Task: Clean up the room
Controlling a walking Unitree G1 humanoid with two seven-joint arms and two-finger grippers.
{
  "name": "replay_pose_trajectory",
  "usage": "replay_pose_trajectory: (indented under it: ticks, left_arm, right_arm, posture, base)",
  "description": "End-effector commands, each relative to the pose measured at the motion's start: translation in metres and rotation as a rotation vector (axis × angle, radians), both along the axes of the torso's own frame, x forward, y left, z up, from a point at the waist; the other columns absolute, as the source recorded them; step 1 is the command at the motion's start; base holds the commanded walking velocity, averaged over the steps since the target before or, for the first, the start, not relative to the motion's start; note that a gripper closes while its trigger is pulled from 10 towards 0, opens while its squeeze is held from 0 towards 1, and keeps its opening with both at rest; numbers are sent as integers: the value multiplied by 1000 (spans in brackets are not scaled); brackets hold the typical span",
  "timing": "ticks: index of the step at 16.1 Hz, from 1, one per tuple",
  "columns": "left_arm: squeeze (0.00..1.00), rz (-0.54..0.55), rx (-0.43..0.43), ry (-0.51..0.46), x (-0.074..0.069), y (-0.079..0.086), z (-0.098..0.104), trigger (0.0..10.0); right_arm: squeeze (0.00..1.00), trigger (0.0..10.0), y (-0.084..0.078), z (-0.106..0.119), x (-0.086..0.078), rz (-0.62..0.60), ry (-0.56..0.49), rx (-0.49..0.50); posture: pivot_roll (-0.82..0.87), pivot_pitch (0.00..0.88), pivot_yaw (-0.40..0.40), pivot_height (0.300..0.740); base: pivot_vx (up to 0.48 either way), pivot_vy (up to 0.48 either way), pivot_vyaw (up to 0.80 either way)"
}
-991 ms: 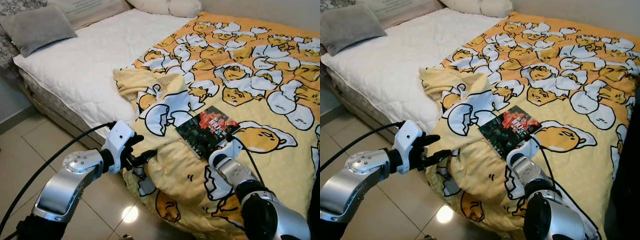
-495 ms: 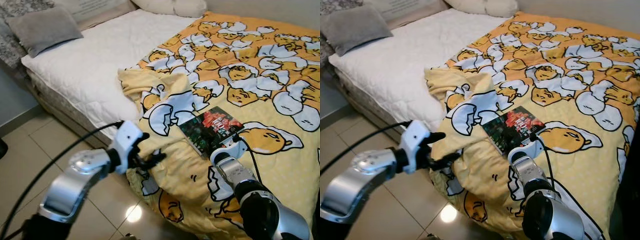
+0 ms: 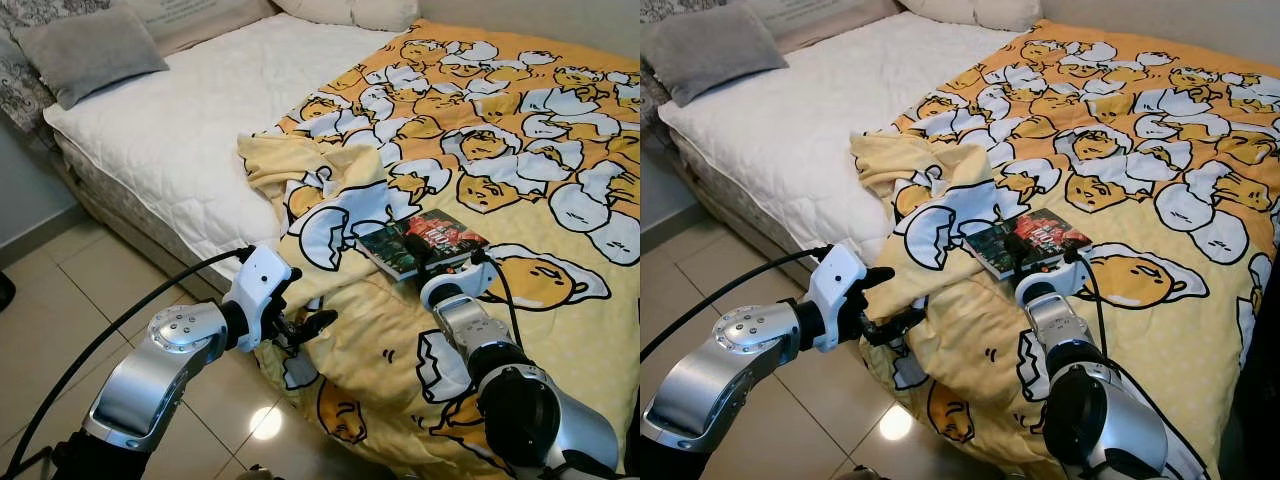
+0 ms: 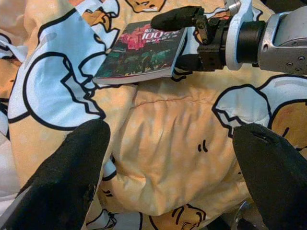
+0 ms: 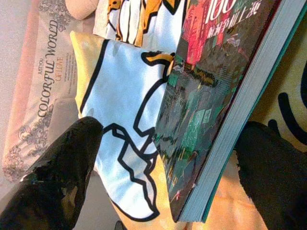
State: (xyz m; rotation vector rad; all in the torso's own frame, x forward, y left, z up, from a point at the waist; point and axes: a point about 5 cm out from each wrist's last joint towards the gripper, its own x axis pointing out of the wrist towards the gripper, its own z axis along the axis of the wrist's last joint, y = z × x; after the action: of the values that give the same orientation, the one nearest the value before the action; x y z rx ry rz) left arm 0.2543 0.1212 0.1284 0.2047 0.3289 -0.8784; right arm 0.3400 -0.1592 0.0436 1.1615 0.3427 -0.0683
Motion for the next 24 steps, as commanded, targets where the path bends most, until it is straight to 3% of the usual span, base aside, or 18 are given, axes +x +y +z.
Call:
replay_pose_trajectory:
  ticks: [1,9,17,24]
  left_arm:
    - [1000,19,15,-12,0,5,1,10000]
    - [1000,36,25,-11,-1,13,0,10000]
    - [1000,64,68,-3,-8,32,2,10000]
    - [1000,9,80,-41,-10,28,13,10000]
  right_arm:
    - [0,10000,-1,12,8,-16,-52,16]
    - [0,10000,-1,26,16,-38,-125,82]
    - [0,10000,12,7,8,-16,28,23]
    - [0,10000,16,14,13,-36,26,28]
  posture:
    - [31,20,35,740]
    - [26,15,56,740]
    - [77,79,66,740]
    - [146,173,61,740]
  base:
    - [0,0,0]
    - [0,0,0]
    - [0,0,0]
    - [0,0,0]
